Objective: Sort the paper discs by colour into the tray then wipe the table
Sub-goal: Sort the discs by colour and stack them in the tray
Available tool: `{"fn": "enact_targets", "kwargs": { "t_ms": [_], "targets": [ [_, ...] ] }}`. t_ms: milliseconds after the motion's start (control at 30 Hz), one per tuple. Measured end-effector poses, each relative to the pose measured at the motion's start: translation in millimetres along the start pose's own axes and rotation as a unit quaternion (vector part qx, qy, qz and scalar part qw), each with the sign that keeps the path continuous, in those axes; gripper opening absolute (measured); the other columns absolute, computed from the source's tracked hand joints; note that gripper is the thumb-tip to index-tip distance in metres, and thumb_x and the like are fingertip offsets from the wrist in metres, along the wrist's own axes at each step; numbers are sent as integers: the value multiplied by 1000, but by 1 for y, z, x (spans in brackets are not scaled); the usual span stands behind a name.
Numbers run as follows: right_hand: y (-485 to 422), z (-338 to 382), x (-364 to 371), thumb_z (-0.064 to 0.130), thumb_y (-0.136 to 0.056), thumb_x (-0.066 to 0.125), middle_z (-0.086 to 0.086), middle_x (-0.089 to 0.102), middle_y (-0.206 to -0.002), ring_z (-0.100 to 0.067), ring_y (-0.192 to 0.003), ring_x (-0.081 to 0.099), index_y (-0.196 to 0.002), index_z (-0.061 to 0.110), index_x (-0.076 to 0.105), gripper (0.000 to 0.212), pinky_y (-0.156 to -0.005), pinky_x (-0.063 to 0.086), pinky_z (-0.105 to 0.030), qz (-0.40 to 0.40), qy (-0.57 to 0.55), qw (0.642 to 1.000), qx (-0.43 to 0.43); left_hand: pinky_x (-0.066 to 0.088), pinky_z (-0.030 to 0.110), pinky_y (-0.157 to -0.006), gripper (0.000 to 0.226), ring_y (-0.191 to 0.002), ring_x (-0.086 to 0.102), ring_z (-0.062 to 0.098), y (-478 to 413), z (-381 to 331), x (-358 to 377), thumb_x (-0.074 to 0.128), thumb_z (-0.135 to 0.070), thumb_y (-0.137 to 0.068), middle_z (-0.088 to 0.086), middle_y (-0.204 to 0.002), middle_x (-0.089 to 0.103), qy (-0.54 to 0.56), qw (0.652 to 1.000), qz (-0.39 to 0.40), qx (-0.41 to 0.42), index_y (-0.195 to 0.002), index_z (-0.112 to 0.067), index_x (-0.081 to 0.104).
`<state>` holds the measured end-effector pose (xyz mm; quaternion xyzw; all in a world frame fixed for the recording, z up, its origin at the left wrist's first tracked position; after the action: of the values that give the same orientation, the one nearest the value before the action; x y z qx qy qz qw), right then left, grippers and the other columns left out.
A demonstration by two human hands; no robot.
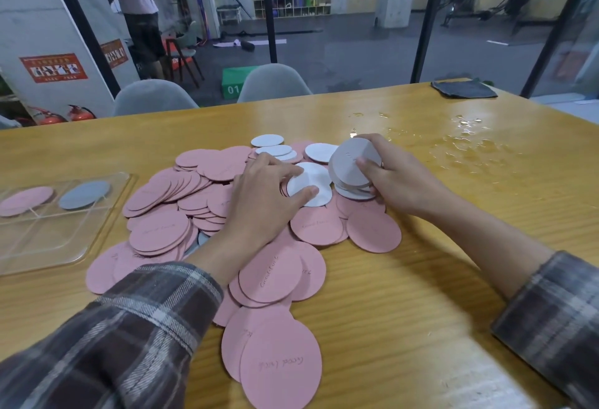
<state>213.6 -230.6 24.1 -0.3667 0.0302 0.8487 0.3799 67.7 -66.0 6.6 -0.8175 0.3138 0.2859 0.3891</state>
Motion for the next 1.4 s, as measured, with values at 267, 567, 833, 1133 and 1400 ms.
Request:
{"fn": "enact_targets", "kwargs": {
  "t_ms": [267, 567, 833, 1133, 1400],
  "targets": [
    [3, 4, -2, 23, -108, 43, 2, 59, -93, -18, -67, 59, -136, 31, 52, 30, -61, 52, -38, 2, -37, 999, 2, 50, 18, -71, 24, -69, 59, 9, 1, -9, -10, 75, -11, -92, -4, -92, 66, 176, 984, -12, 29, -111, -27, 78],
    [6, 8, 4, 25, -107, 44, 5, 61, -107, -16, -75, 57, -133, 39, 57, 32, -58, 48, -30, 42, -69, 997, -21, 56, 17, -61, 8, -67, 71, 3, 5, -17, -9, 74, -11, -95, -6, -79, 72, 217, 975, -15, 51, -95, -11, 66],
    [6, 8, 4, 27, -105, 45, 5, 62, -100, -12, -74, 58, -137, 39, 54, 35, -63, 47, -30, 31, -43, 998, -27, 59, 24, -71, 30, -80, 69, 16, 4, -17, -11, 64, -6, -99, -2, -92, 70, 189, 978, -34, 84, -124, -21, 70],
    [7, 9, 7, 19, -107, 40, 16, 61, -99, 4, -74, 54, -129, 36, 60, 34, -67, 42, -22, 49, -67, 996, -40, 60, 28, -77, 32, -82, 69, 16, 3, -15, -11, 74, -4, -90, -2, -95, 74, 255, 965, -48, 42, -119, -19, 69],
    [9, 12, 13, 28, -110, 37, 13, 66, -113, -3, -95, 60, -137, 37, 56, 34, -83, 49, -26, 83, -70, 992, -62, 61, 28, -78, 21, -84, 72, 17, 3, -14, -10, 81, -6, -86, 1, -89, 75, 254, 964, -66, 40, -106, -14, 79]
  ]
}}
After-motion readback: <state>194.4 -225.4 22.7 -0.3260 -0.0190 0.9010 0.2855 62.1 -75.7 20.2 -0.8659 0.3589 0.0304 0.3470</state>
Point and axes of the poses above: each hand's wrist, its own y-axis away from the middle knuckle, its own x-axis out of the palm, z = x × y, the point moved 4 cm from there along -y, towards the middle knuckle
